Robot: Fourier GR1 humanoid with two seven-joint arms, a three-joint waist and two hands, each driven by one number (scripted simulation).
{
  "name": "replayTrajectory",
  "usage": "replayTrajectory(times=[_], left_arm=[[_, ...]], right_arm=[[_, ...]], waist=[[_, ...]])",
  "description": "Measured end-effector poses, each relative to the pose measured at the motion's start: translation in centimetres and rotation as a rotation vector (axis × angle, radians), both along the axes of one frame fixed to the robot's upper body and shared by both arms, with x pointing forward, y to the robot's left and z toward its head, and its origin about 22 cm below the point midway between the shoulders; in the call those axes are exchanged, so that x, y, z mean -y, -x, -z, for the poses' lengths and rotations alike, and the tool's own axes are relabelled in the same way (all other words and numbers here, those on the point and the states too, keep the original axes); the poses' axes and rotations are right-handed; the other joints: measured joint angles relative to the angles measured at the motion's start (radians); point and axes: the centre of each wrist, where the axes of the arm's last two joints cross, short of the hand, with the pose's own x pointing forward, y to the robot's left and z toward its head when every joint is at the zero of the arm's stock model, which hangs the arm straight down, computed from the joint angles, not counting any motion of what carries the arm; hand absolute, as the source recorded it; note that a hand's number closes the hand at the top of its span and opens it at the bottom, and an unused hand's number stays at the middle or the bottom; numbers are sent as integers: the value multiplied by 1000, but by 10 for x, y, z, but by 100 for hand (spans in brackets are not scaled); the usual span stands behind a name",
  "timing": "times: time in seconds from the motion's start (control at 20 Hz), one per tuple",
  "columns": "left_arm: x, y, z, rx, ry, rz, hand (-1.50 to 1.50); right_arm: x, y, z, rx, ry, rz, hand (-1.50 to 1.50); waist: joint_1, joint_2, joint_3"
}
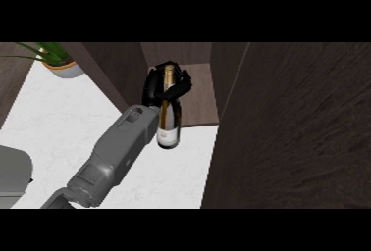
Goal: Pick up the wine, place it into the cabinet and close the cabinet
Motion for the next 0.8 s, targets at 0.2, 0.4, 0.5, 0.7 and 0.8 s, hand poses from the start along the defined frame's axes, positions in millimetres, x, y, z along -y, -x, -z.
replayTrajectory(times=[0.2, 0.4, 0.5, 0.7, 0.8], left_arm=[[-4, -5, -1, -16, 14, -33, 150], [-9, -10, -2, -28, 15, -55, 150], [-12, -12, -2, -30, 13, -75, 150], [-13, -15, -4, -21, -15, -110, 150], [-17, -18, -7, 1, -37, -126, -150]], right_arm=[[0, 0, 0, 6, -4, -7, -150], [1, 2, 3, 6, -8, -7, -150], [1, 2, 4, 7, -9, -11, -150], [1, 3, 4, 12, -4, -28, -150], [1, 3, 4, 15, -7, -25, -150]], waist=[[-8, 4, 0], [-12, 7, -1], [-17, 10, -1], [-24, 14, -1], [-29, 17, -2]])
